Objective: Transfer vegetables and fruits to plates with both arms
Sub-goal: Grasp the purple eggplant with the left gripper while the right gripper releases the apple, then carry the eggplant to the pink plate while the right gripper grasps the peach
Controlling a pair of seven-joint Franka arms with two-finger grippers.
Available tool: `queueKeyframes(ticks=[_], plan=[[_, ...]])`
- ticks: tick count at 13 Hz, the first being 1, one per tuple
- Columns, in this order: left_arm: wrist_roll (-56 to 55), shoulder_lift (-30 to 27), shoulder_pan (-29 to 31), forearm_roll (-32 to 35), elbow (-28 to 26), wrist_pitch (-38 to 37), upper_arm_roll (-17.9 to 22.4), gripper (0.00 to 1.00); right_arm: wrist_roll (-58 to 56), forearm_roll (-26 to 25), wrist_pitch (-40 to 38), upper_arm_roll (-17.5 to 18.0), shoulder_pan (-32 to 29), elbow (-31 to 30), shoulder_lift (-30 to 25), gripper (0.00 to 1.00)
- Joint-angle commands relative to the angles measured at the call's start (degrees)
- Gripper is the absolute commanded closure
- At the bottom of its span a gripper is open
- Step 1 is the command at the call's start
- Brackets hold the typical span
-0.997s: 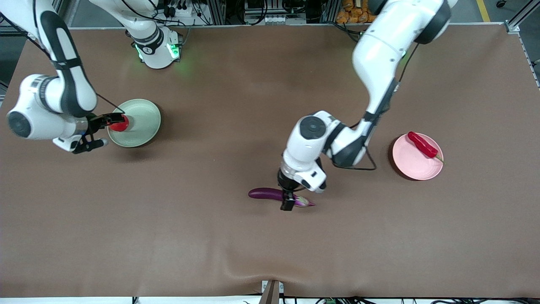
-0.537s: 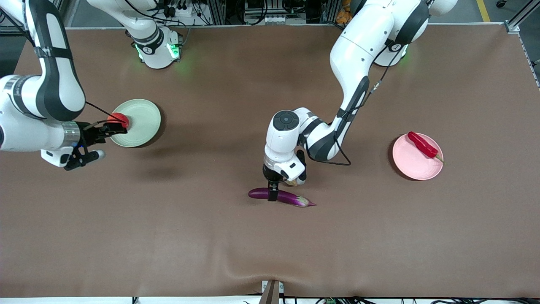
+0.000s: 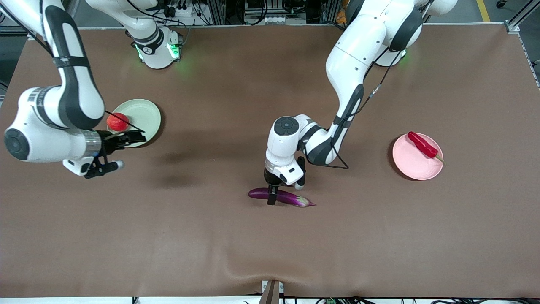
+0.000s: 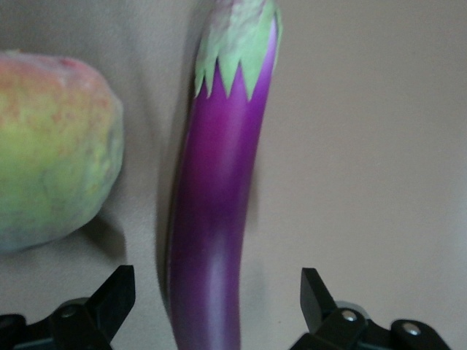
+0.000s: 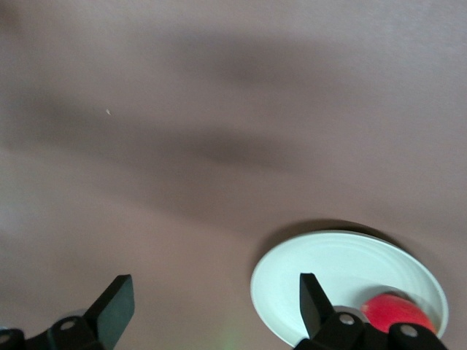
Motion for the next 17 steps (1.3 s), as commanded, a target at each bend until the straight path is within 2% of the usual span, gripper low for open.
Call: queueKeyframes(ticks=[1, 2, 3, 4, 5, 6, 10, 12, 15, 17], plan=[[0.00, 2.15, -0.78, -0.07, 1.98, 1.96, 1.16, 0.00, 5.84, 1.82, -0.61, -0.47, 3.26, 2.77, 1.19, 0.00], [0.18, 2.33, -0.78, -0.07, 1.98, 2.05, 1.16, 0.00, 6.81, 2.52, -0.61, -0.47, 3.62, 3.20, 1.28, 0.00], [0.18, 2.33, -0.78, -0.07, 1.98, 2.05, 1.16, 0.23, 7.00, 3.66, -0.61, -0.47, 4.40, 3.56, 1.54, 0.00], [0.18, 2.33, -0.78, -0.16, 1.98, 2.05, 1.16, 0.64, 7.00, 5.24, -0.61, -0.56, 5.19, 3.82, 1.81, 0.00], [0.09, 2.33, -0.78, -0.07, 1.89, 1.96, 1.16, 0.89, 7.26, 7.51, -0.61, -0.56, 5.55, 3.91, 2.51, 0.00], [0.09, 2.16, -0.86, -0.07, 1.89, 1.87, 1.16, 0.99, 8.92, 9.02, -0.53, -0.56, 5.55, 3.91, 2.86, 0.00], [-0.17, 1.10, -1.13, -0.07, 1.89, 1.52, 2.57, 1.00, 12.87, 12.89, -0.09, -0.56, 6.69, 4.26, 2.78, 0.00], [-0.17, -0.65, -1.30, 0.02, 1.89, -0.92, 3.01, 1.00, 15.42, 13.77, 0.44, -0.56, 8.62, 4.88, 3.13, 0.00], [-0.17, -6.87, -0.87, -0.24, 1.80, -4.70, 3.71, 1.00, 19.65, 22.10, 3.06, -0.56, 11.08, 4.97, 4.61, 0.00], [-0.35, -13.54, -0.51, -0.59, 1.71, -9.18, 5.46, 1.00, 19.92, 24.23, 7.80, -0.56, 13.97, 4.97, 6.64, 0.00]])
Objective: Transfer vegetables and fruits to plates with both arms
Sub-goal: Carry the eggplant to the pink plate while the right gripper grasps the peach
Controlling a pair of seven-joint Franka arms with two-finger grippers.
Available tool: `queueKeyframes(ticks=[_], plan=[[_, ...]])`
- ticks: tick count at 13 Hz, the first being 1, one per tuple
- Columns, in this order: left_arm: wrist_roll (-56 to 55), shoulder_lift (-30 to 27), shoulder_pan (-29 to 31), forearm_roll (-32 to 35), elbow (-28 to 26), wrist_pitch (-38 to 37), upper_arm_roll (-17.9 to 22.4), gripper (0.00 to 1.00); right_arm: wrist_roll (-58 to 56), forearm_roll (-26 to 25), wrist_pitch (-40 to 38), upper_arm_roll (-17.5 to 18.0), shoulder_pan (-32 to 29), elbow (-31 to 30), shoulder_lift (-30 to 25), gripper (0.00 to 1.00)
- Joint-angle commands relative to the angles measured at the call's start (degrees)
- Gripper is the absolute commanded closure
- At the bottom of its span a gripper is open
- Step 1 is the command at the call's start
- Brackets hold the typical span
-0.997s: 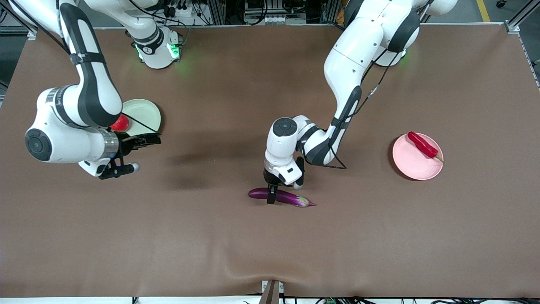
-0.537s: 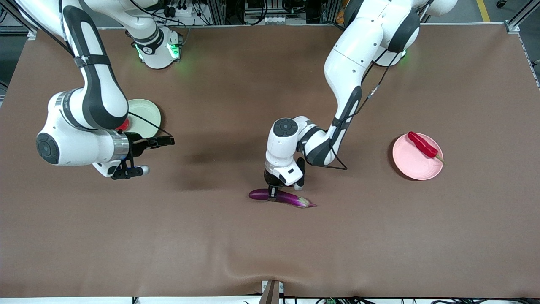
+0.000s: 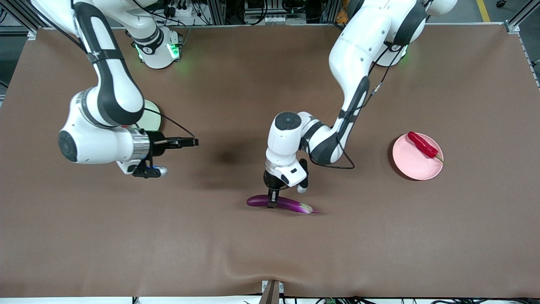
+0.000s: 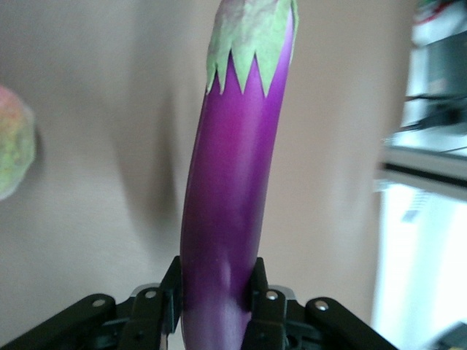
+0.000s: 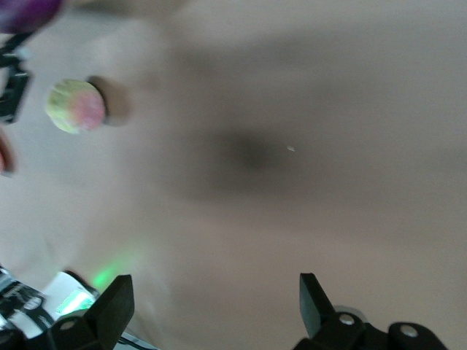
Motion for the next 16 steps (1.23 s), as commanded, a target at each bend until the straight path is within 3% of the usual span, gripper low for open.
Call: queueKeyframes(ticks=[1, 5, 7, 9, 11, 13, 16], plan=[[-0.33, -10.72, 1.12, -1.11, -2.19, -7.06, 1.68, 1.00, 3.10, 2.60, 4.57, -0.63, 3.90, 1.59, 3.75, 0.00], [-0.24, -21.44, 5.87, -2.96, -2.63, -17.06, 1.77, 1.00, 10.04, 3.30, 9.05, -0.55, 7.86, 1.68, 4.02, 0.00], [-0.24, -26.64, 8.51, -4.80, -3.07, -25.57, 1.68, 1.00, 15.39, 6.28, 15.01, -0.55, 11.63, 2.64, 5.94, 0.00], [-0.15, -30.25, 11.75, -5.07, -3.25, -32.45, 1.68, 1.00, 21.88, 9.19, 23.09, -0.63, 16.54, 7.45, 11.81, 0.00], [0.90, -30.79, 15.97, -5.07, -4.03, -40.78, 1.59, 1.00, 34.68, 9.46, 31.79, -0.63, 22.25, 16.58, 21.37, 0.00], [9.29, -30.00, 19.49, -5.68, -7.89, -41.88, 1.33, 1.00, 42.99, 9.11, 40.23, -0.72, 25.87, 23.01, 28.42, 0.00], [29.92, -29.74, 22.92, -9.73, -19.57, -41.88, 1.33, 1.00, 46.86, 9.02, 48.58, -0.90, 28.60, 24.44, 31.79, 0.00]])
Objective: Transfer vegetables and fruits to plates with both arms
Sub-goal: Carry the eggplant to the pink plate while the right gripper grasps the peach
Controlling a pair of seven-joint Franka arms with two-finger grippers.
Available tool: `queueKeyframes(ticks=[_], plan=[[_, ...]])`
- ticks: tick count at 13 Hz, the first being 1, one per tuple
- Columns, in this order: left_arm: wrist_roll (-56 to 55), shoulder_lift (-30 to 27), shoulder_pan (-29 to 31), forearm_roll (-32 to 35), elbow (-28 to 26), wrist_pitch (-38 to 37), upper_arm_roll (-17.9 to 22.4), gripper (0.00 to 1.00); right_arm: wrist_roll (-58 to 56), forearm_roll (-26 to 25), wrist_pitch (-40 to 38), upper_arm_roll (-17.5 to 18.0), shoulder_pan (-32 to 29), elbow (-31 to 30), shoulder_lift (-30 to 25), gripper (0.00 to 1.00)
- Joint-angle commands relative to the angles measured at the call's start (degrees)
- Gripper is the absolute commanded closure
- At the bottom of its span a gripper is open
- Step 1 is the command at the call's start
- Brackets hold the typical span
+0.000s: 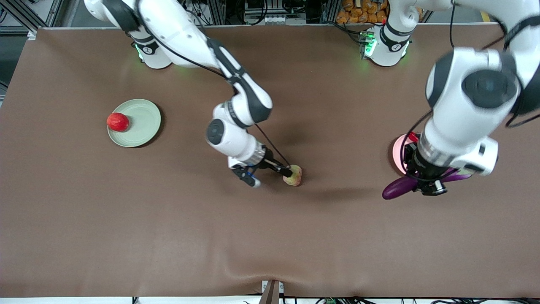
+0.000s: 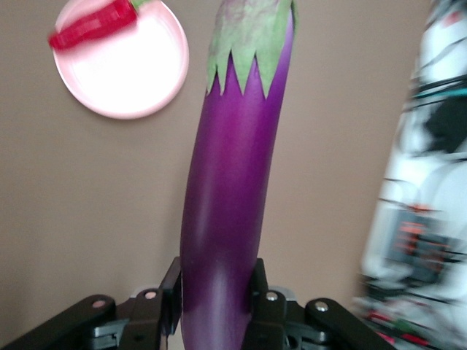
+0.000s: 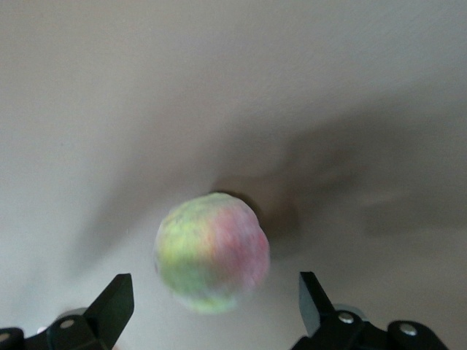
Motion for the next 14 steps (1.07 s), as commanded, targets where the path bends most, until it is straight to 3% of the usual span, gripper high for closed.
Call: queueKeyframes(ticks=[1, 5, 11, 13, 14], plan=[[16.43, -0.89, 2.54, -2.14, -9.69, 0.26, -0.62, 1.00, 4.56, 0.62, 5.10, -1.02, 1.24, 3.86, 3.27, 0.00], [41.66, -0.63, 2.73, -1.79, -17.70, 0.26, -0.54, 1.00, 6.58, -3.68, 5.66, -1.02, 2.21, 3.95, 3.72, 0.00], [55.86, -1.59, 2.55, 1.45, -27.47, 0.44, -0.62, 1.00, 7.38, -5.26, 6.01, -2.07, 4.05, 5.97, 6.62, 0.00], [57.79, -1.68, 2.81, 2.16, -28.61, 0.70, -0.62, 1.00, 7.30, -7.10, 6.01, -2.16, 4.50, 5.97, 6.97, 0.21], [58.59, -1.60, 2.90, 3.12, -29.49, 1.23, -0.62, 1.00, 7.38, -9.20, 5.92, -2.07, 4.50, 5.88, 6.97, 0.65]])
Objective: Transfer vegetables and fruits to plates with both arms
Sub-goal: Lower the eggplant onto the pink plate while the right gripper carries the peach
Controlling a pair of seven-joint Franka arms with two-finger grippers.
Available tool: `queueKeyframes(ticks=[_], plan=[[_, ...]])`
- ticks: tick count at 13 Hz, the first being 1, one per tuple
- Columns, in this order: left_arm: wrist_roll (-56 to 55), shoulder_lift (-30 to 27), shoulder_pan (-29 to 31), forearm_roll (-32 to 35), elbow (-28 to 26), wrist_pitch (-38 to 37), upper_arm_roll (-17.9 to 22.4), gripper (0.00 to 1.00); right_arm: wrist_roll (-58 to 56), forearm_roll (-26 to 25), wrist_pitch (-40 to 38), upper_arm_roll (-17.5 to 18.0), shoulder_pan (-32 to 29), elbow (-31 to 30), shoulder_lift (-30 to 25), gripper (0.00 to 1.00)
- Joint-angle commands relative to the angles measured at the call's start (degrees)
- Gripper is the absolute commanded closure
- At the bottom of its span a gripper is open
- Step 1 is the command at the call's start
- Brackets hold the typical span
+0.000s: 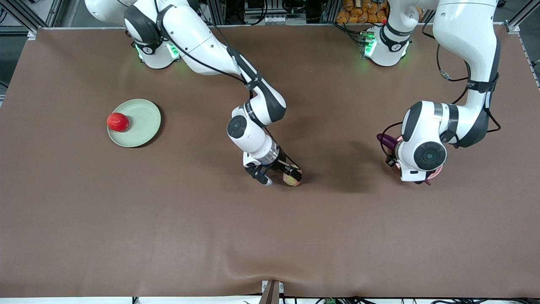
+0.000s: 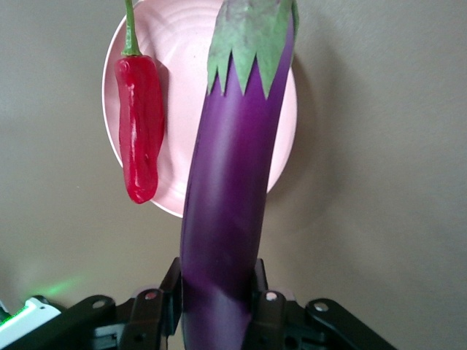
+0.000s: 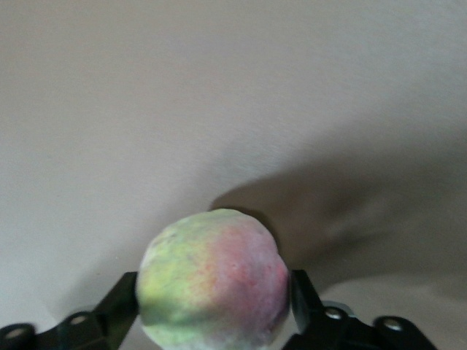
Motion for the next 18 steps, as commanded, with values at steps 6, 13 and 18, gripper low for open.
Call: queueKeyframes(ticks=[6, 13, 18], plan=[[1.76, -1.91, 3.52, 8.61, -8.32, 8.95, -0.20, 1.00, 0.85, -4.37, -11.35, -1.29, -2.57, 1.64, -2.87, 1.00], [1.76, 1.34, 5.20, 10.12, -8.32, 10.98, -0.29, 1.00, -17.21, -5.16, -42.92, -4.97, -14.34, -6.15, -19.38, 1.00], [1.67, 3.28, 4.94, 10.12, -8.24, 11.33, -0.37, 0.38, -45.52, -8.33, -45.67, -10.86, -19.80, -33.91, -39.32, 1.00]])
